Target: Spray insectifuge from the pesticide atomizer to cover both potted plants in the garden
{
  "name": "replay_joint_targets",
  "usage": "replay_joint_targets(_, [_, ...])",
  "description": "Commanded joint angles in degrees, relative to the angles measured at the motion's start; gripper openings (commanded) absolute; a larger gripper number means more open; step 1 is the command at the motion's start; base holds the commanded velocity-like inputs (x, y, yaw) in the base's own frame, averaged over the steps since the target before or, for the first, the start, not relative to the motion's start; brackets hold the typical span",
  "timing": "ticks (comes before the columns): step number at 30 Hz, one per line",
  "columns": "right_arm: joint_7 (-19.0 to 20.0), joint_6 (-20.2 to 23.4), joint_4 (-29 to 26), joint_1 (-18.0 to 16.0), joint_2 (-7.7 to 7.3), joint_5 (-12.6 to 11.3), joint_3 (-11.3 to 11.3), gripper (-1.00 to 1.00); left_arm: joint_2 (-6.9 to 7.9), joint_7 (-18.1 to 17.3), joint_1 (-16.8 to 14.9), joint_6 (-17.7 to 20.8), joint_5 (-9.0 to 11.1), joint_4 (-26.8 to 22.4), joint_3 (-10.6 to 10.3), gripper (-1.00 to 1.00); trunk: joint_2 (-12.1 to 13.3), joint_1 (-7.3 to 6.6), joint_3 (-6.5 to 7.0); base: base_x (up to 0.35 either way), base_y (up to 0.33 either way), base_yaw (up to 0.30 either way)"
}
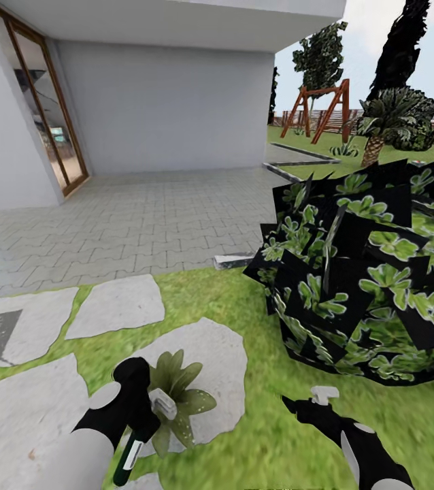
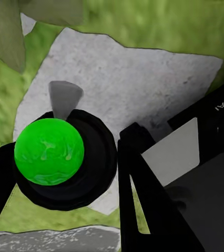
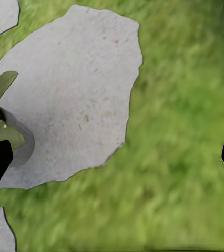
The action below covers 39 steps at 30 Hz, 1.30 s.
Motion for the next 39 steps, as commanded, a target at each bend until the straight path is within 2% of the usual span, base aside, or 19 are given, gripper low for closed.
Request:
replay_joint_targets(1, [0.48, 0.32, -0.09, -0.07, 0.06, 0.34, -0.42, 1.0, -0.01, -0.59, -0.03, 0.52, -0.53, -0.13, 0.07, -1.0, -0.03, -0.01, -0.05, 0.0, 0.001, -0.256])
replay_joint_targets(7, [0.48, 0.32, -0.09, -0.07, 0.06, 0.34, -0.42, 1.0, 0.16, -0.51, -0.06, 0.52, -0.74, -0.17, 0.07, -1.0, -0.03, -0.01, -0.05, 0.0, 0.0, -0.195])
replay_joint_targets(12, [0.48, 0.32, -0.09, -0.07, 0.06, 0.34, -0.44, 1.0, 0.43, -0.52, -0.07, 0.52, -2.94, -0.18, 0.11, -1.0, -0.03, -0.01, -0.05, 0.0, 0.0, -0.119])
replay_joint_targets(15, [0.48, 0.32, -0.09, -0.07, 0.06, 0.34, -0.45, 1.0, 0.7, -0.54, -0.13, 0.52, -3.56, -0.2, 0.14, -1.0, -0.03, -0.01, -0.05, 0.0, 0.0, -0.027])
replay_joint_targets(30, [0.48, 0.32, -0.09, -0.07, 0.06, 0.34, -0.43, 1.0, 0.74, -0.33, -0.23, 0.44, -3.64, -0.26, 0.16, -1.0, -0.03, -0.01, -0.05, 0.004, 0.013, -0.001])
replay_joint_targets(39, [0.48, 0.32, -0.09, -0.07, 0.06, 0.34, -0.49, 1.0, 0.71, -0.32, -0.24, 0.43, -3.59, -0.26, 0.11, -1.0, -0.03, -0.01, -0.05, 0.175, 0.138, 0.0])
